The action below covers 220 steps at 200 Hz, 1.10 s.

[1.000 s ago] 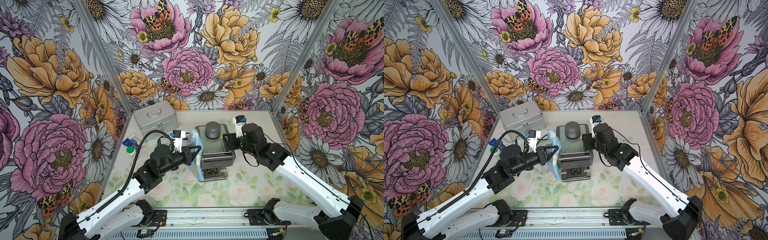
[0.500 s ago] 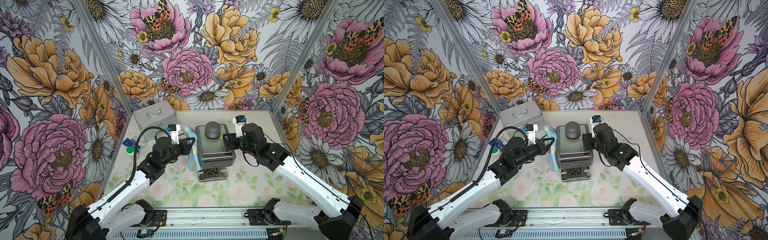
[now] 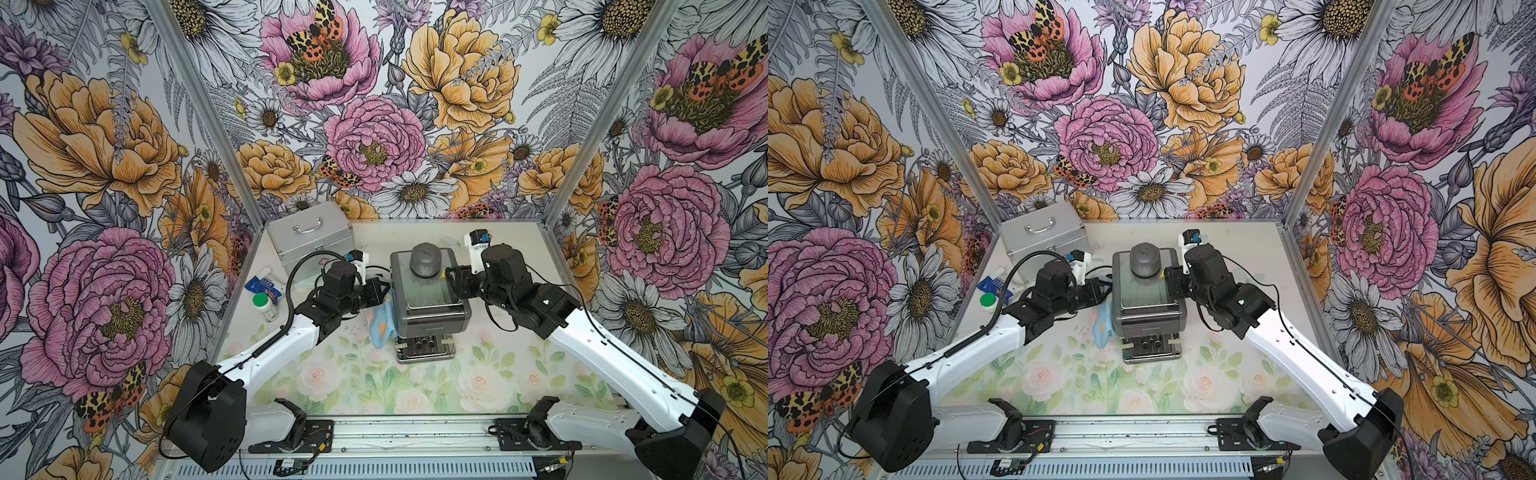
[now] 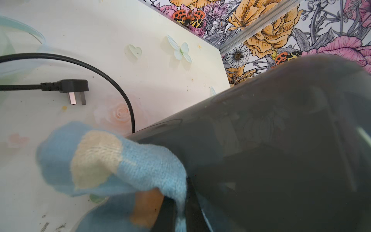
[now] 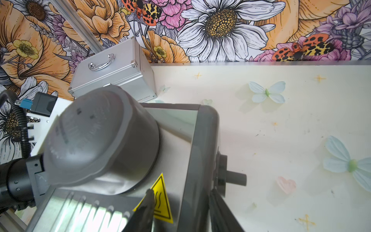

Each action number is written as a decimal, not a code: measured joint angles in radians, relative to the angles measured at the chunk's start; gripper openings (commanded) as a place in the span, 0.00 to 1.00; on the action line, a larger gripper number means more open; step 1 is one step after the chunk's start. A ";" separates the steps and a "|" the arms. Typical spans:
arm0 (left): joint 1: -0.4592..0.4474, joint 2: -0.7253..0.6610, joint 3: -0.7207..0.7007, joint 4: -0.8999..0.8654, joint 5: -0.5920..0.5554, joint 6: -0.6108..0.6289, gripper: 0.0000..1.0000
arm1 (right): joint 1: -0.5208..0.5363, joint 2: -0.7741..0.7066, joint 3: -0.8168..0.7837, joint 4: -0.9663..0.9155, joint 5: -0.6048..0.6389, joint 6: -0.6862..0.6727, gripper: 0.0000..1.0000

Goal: Wipe the surface of a coffee machine
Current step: Wipe the dirt from the surface of the coffee machine.

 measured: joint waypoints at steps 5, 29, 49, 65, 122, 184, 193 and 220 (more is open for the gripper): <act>0.000 -0.009 0.000 -0.003 0.004 0.000 0.00 | 0.000 0.000 0.001 0.000 0.000 0.000 0.45; 0.000 -0.065 0.009 -0.011 0.030 0.000 0.00 | 0.000 0.001 0.002 -0.001 0.000 0.000 0.45; 0.005 -0.064 0.063 -0.037 0.048 0.000 0.00 | 0.000 0.001 0.003 -0.005 0.004 0.000 0.45; 0.016 -0.031 0.119 -0.056 0.054 0.000 0.00 | 0.000 0.003 0.009 -0.014 0.010 0.000 0.45; 0.039 0.060 0.190 -0.031 0.046 0.000 0.00 | 0.014 0.020 0.036 -0.043 0.008 0.000 0.45; 0.006 -0.051 0.069 0.008 -0.005 -0.004 0.00 | 0.025 0.033 0.037 -0.035 0.011 0.000 0.45; -0.004 -0.064 0.056 0.008 -0.023 -0.004 0.00 | 0.026 0.034 0.037 -0.035 0.011 0.000 0.45; -0.045 -0.115 0.021 -0.003 -0.084 -0.004 0.00 | 0.026 0.051 0.058 -0.052 0.019 -0.001 0.45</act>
